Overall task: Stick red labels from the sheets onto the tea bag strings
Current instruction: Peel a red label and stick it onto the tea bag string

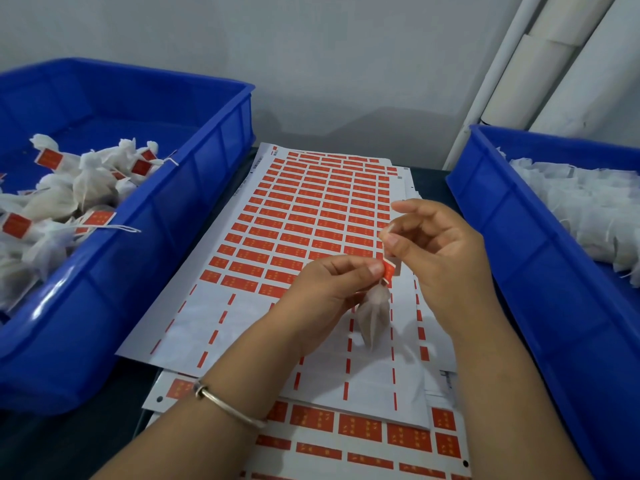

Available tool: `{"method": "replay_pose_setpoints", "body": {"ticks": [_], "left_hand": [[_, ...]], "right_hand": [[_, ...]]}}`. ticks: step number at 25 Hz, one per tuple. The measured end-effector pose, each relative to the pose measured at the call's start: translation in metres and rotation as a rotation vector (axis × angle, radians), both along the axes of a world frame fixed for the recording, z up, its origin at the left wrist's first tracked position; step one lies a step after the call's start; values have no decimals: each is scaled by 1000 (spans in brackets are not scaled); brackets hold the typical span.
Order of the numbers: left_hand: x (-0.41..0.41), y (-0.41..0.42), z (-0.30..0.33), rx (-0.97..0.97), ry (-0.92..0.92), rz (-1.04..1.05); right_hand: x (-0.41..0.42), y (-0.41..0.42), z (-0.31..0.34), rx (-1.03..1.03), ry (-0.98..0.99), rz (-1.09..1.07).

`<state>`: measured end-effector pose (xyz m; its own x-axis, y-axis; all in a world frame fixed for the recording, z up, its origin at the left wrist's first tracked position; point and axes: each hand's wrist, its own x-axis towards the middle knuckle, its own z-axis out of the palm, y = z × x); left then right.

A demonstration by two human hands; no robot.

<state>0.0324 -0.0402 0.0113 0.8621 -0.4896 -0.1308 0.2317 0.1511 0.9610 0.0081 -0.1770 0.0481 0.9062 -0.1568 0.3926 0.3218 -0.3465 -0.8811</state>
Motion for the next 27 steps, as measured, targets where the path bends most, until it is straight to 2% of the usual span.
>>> {"method": "replay_pose_setpoints", "body": {"ticks": [12, 17, 22, 27], "left_hand": [[4, -1, -4, -58, 70, 97], [7, -1, -5, -17, 63, 212], [7, 0, -4, 120, -142, 282], [8, 6, 7, 370, -408, 333]], "right_hand": [[6, -6, -8, 107, 63, -9], [11, -7, -19, -19, 196, 54], [12, -9, -23, -18, 196, 55], [9, 2, -26, 28, 175, 58]]}}
